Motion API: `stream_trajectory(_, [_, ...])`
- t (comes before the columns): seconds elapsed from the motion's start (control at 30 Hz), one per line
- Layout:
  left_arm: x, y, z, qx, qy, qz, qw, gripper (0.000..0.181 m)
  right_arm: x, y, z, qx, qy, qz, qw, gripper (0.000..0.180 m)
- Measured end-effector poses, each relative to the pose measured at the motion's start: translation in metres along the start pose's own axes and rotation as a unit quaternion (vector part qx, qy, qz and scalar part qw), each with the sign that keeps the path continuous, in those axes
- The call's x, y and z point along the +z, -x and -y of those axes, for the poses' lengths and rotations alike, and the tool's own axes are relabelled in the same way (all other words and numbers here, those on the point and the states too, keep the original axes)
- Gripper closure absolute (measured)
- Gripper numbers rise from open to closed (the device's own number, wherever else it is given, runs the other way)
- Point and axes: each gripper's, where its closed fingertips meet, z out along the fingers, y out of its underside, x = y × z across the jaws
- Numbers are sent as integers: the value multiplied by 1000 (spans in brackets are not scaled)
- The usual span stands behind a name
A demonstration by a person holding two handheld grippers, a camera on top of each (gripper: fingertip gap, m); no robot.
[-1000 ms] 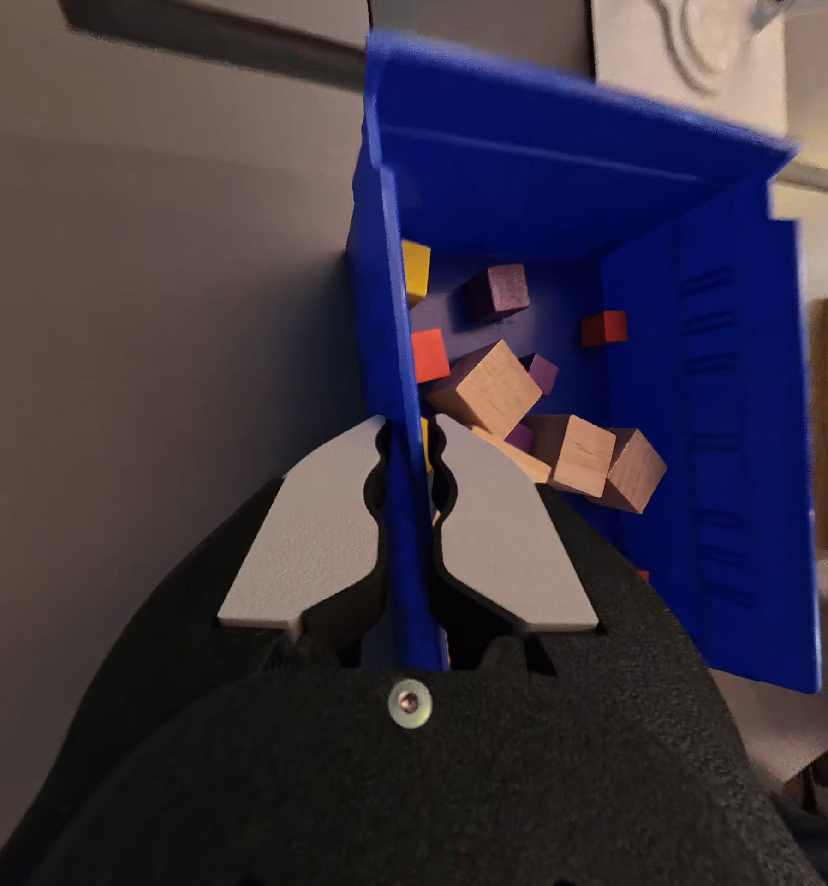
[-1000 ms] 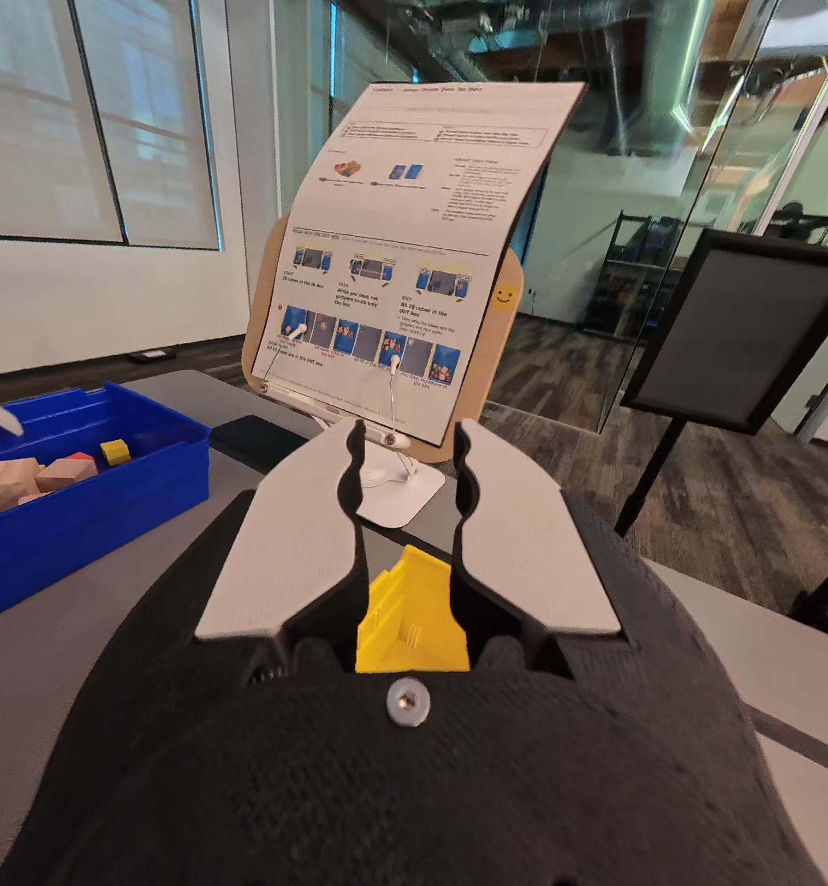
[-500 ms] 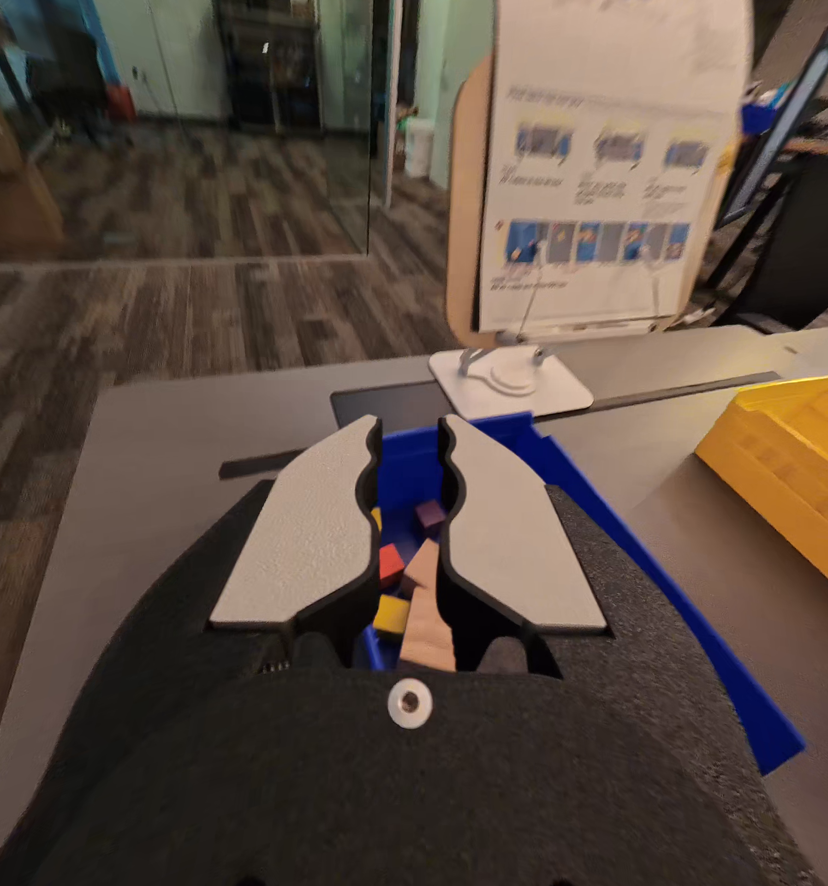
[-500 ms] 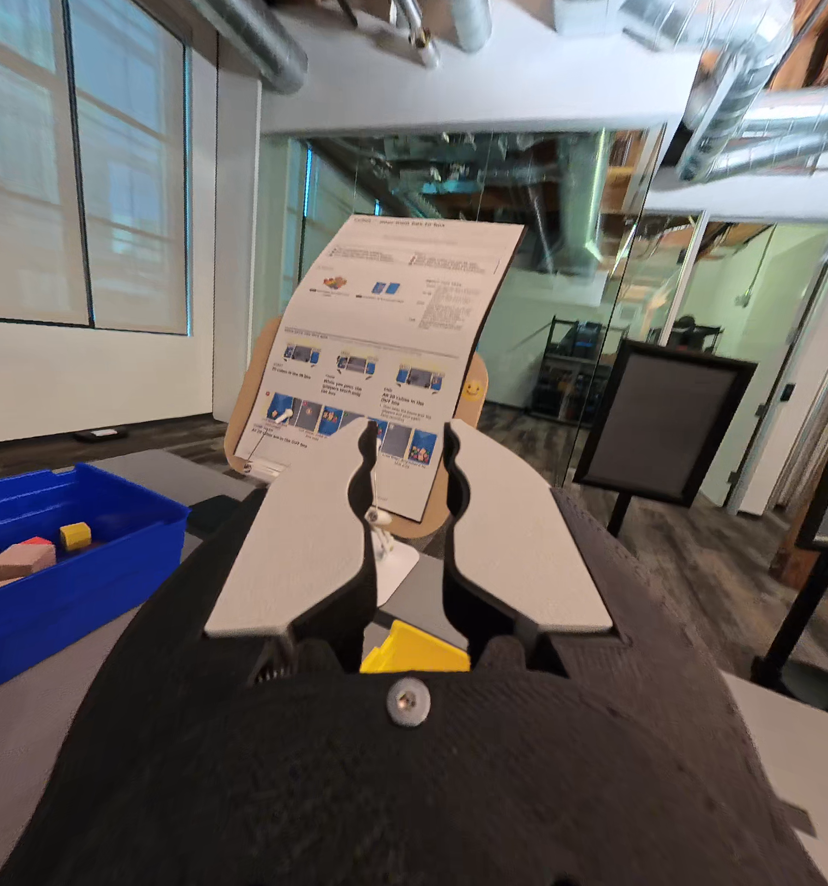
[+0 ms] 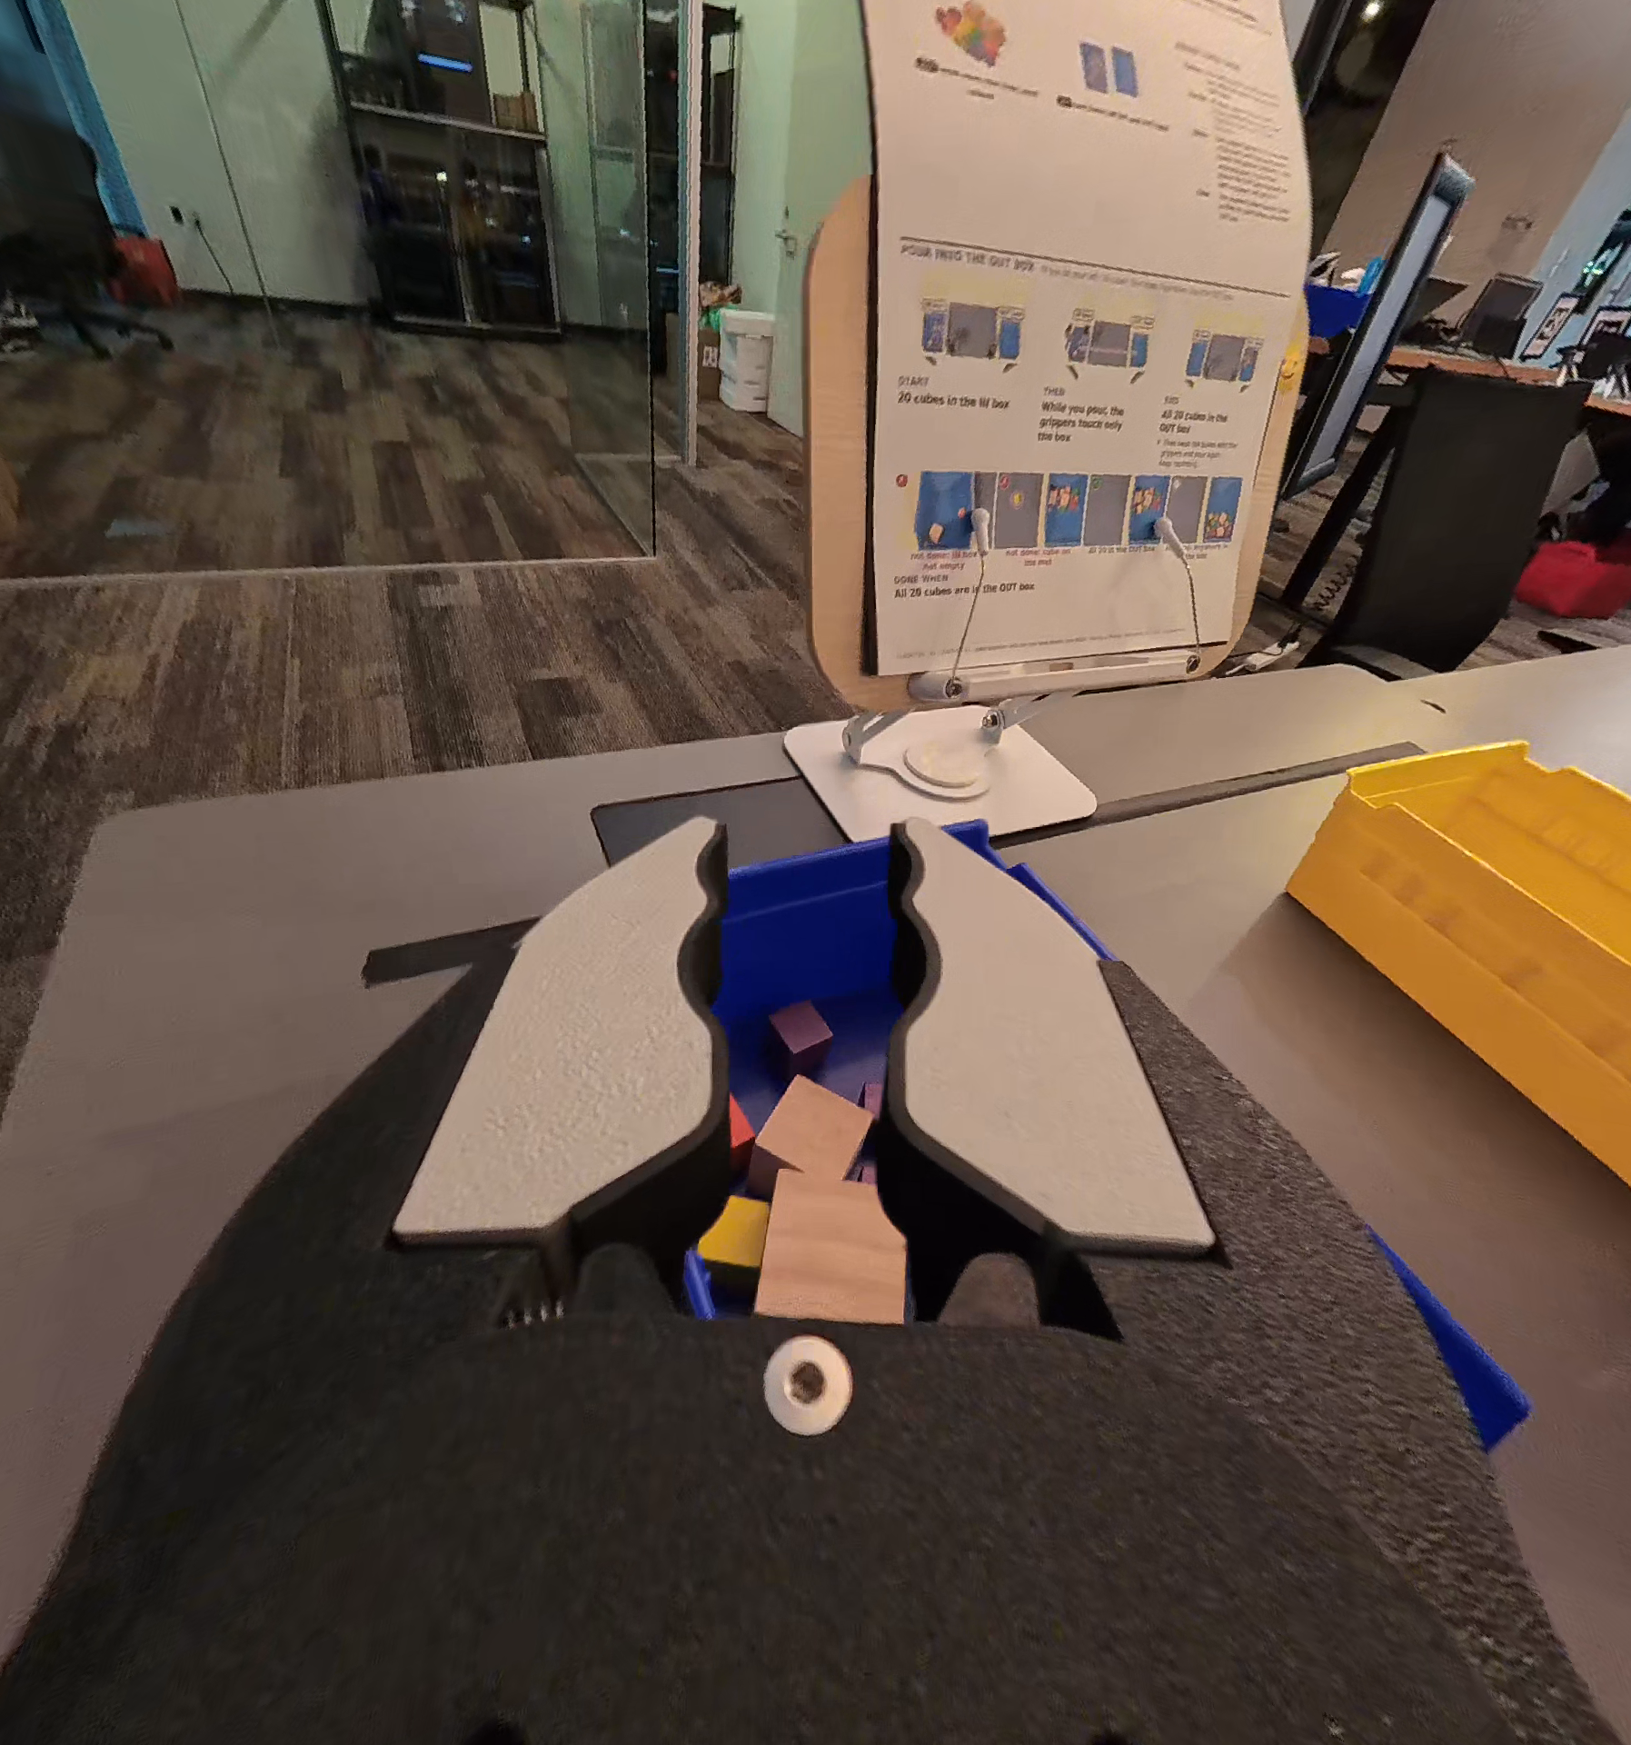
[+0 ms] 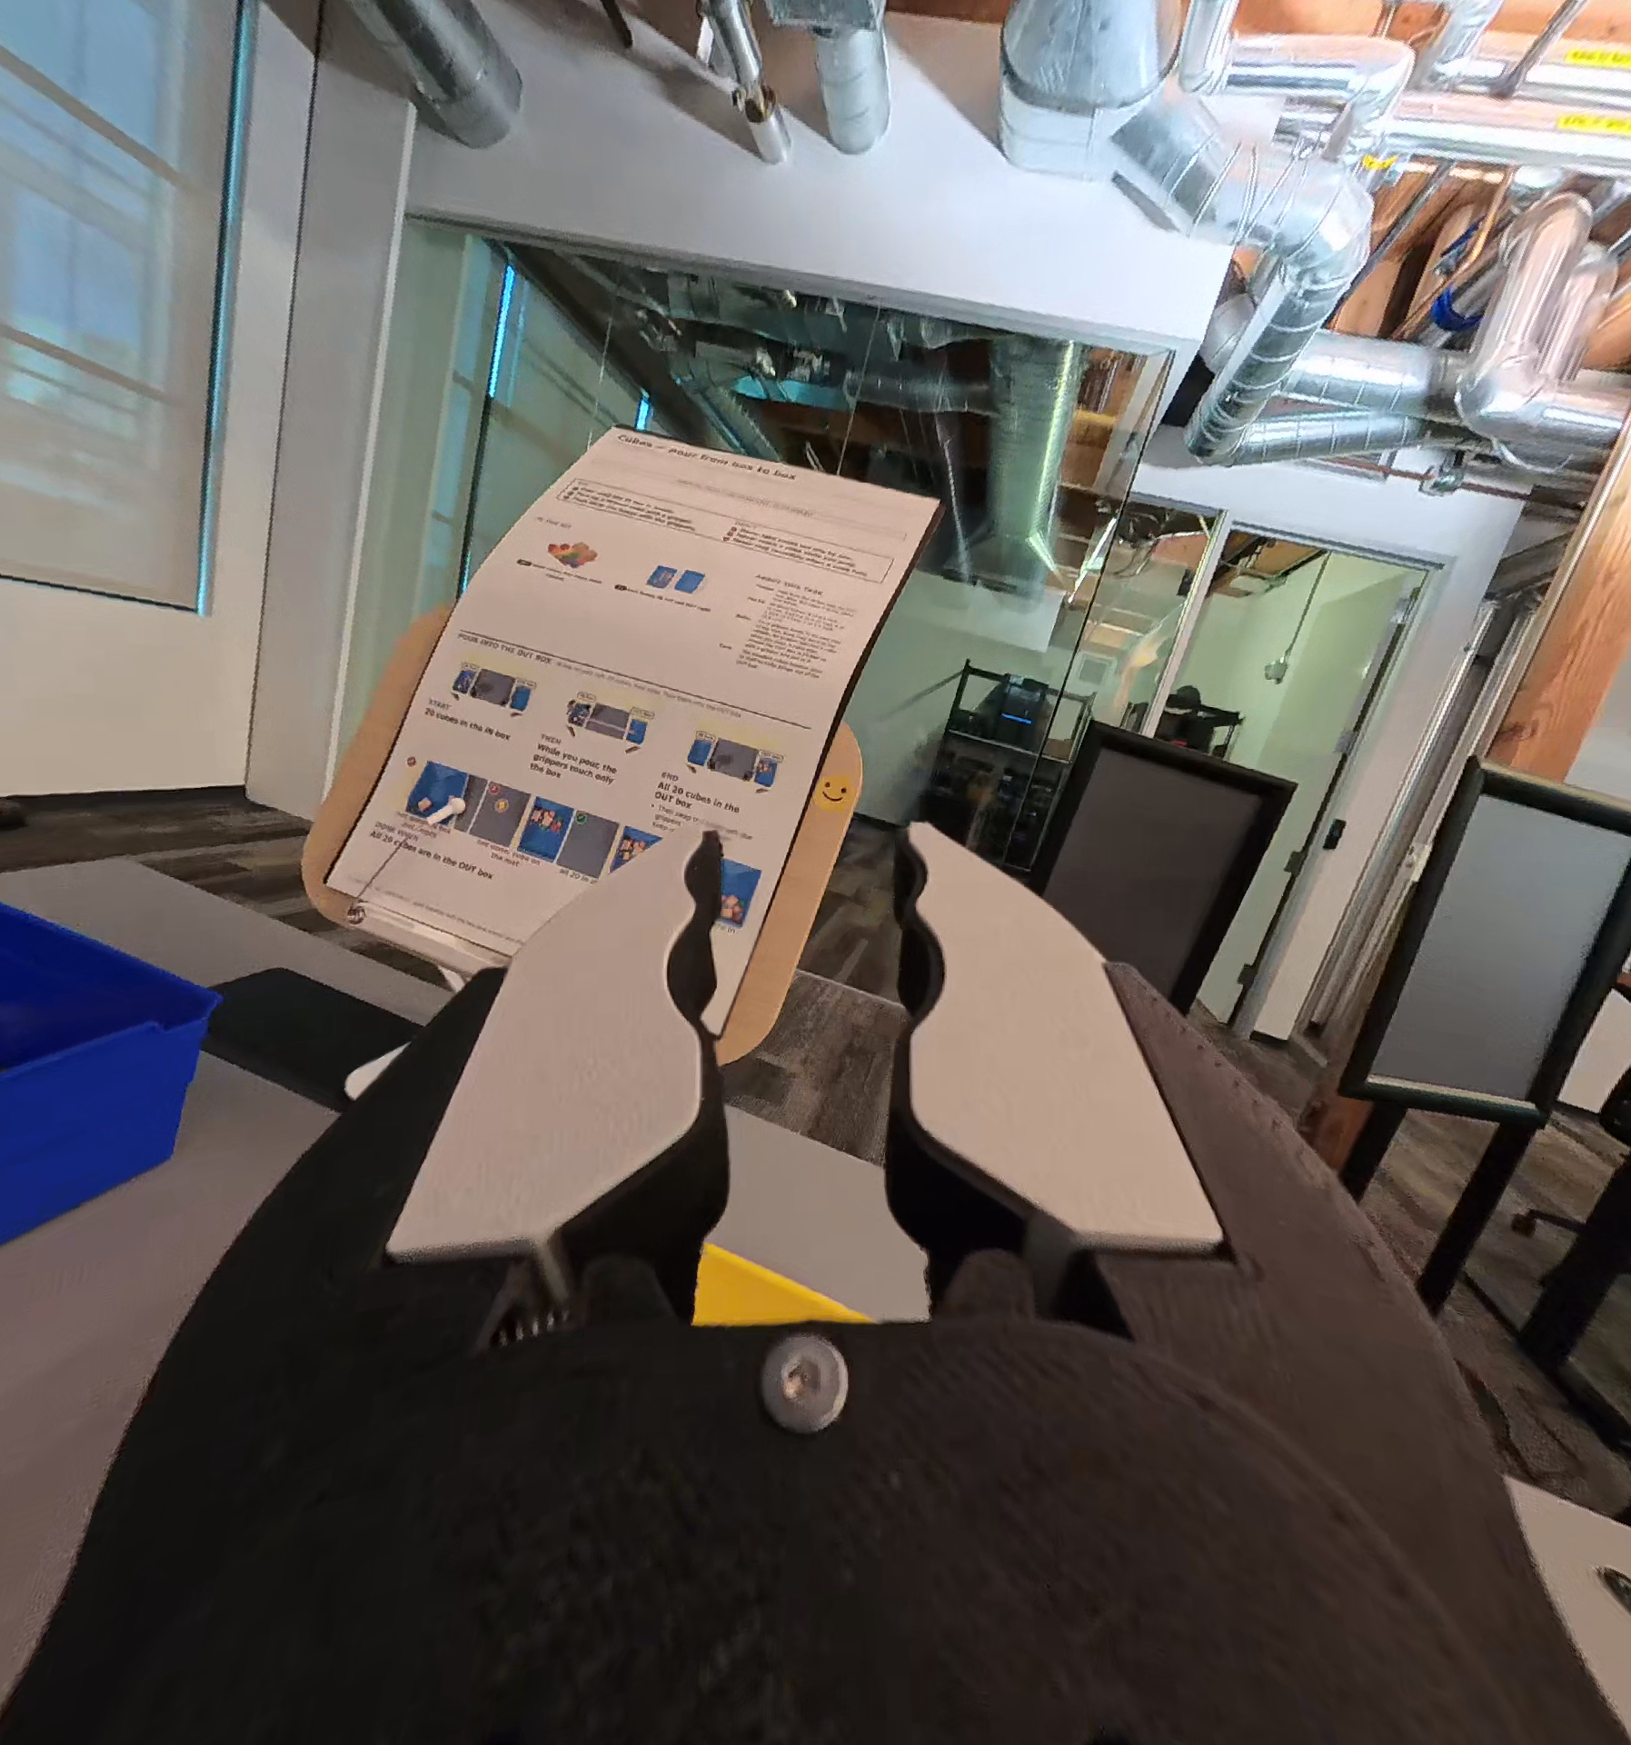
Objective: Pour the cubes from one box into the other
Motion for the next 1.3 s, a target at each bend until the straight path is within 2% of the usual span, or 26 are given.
stream_trajectory(0.2, [-14,25,-13,-61,13,-1,998,149,-5,-6,3,-42,-10,-18,999,143])
stream_trajectory(0.33, [-25,33,-11,-69,2,5,998,149,-4,9,1,-30,-28,35,999,141])
stream_trajectory(0.47, [-25,37,-20,-82,20,3,996,149,3,18,-12,-1,12,68,998,140])
stream_trajectory(0.6, [-19,48,-54,-160,100,19,982,149,7,22,-20,8,49,72,996,138])
stream_trajectory(0.73, [-10,50,-66,-200,114,1,973,149,7,23,-24,20,76,72,994,137])
stream_trajectory(0.93, [2,44,-91,-178,195,25,964,143,11,28,-50,41,140,82,986,137])
stream_trajectory(1.1, [-3,48,-121,-182,294,77,935,146,12,37,-78,49,197,88,975,136])
stream_trajectory(1.3, [9,33,-129,-170,332,67,925,147,6,36,-73,16,211,79,974,136])
